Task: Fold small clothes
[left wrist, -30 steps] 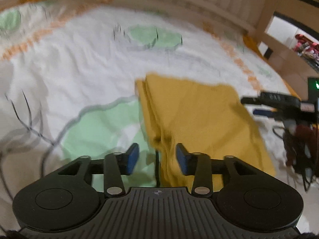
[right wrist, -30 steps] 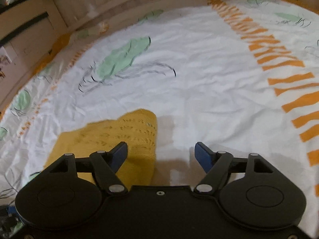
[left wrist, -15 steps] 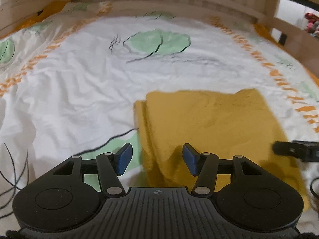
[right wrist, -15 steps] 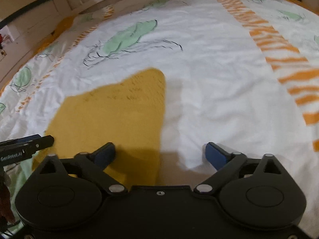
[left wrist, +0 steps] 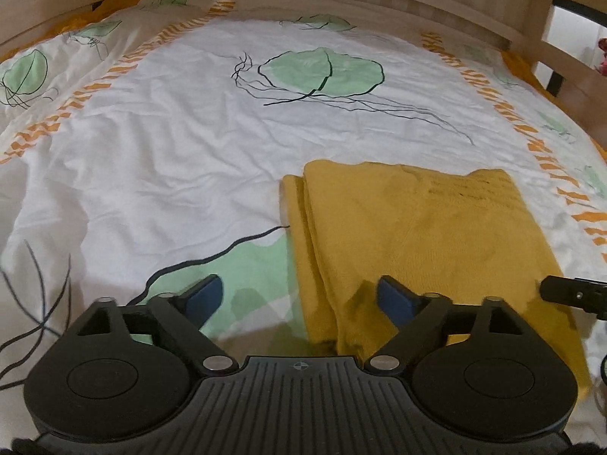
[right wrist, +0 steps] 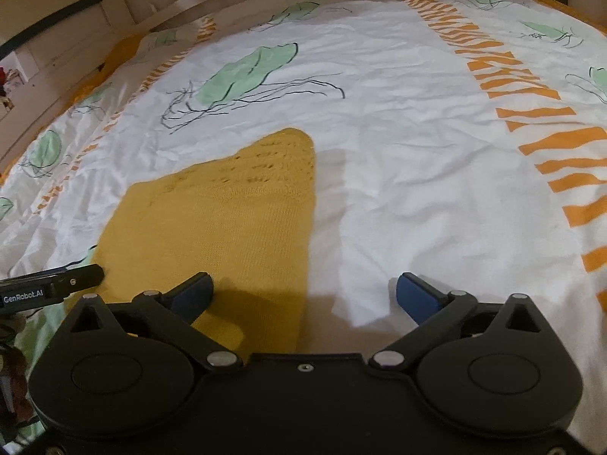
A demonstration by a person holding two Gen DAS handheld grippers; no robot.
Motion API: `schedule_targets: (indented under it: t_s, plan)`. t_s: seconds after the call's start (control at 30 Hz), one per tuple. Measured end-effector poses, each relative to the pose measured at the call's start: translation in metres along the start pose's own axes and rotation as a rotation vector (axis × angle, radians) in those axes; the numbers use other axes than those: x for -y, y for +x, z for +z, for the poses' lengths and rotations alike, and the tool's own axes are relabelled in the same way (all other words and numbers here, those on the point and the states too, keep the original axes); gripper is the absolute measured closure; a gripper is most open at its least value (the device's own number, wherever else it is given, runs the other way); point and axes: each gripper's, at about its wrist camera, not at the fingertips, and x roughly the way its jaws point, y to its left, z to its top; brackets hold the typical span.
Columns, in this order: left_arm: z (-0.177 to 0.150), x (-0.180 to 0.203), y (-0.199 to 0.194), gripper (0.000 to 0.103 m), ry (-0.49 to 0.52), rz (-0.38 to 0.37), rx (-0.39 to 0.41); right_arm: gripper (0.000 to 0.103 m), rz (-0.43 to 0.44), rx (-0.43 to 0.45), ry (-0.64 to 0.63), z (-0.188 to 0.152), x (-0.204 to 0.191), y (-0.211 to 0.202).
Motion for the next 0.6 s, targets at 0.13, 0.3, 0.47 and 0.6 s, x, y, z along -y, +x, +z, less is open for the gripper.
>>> schedule_targets:
  t_s: [0.13, 0.3, 0.47, 0.6]
  plan:
    - [-0.003, 0.007, -0.016, 0.001, 0.019, -0.009, 0.012, 0.0, 0.008, 0.019, -0.009, -0.006, -0.008, -0.02]
    - [-0.006, 0.019, -0.037, 0.0, 0.052, -0.009, 0.043, 0.0, 0.001, 0.084, 0.022, -0.012, -0.013, -0.049]
    - [-0.01, 0.026, -0.055, 0.0, 0.046, -0.02, 0.056, 0.0, -0.014, 0.122, 0.039, -0.02, -0.017, -0.072]
    - [-0.015, 0.029, -0.069, 0.0, 0.045, -0.034, 0.059, 0.0, -0.038, 0.126, 0.04, -0.028, -0.021, -0.085]
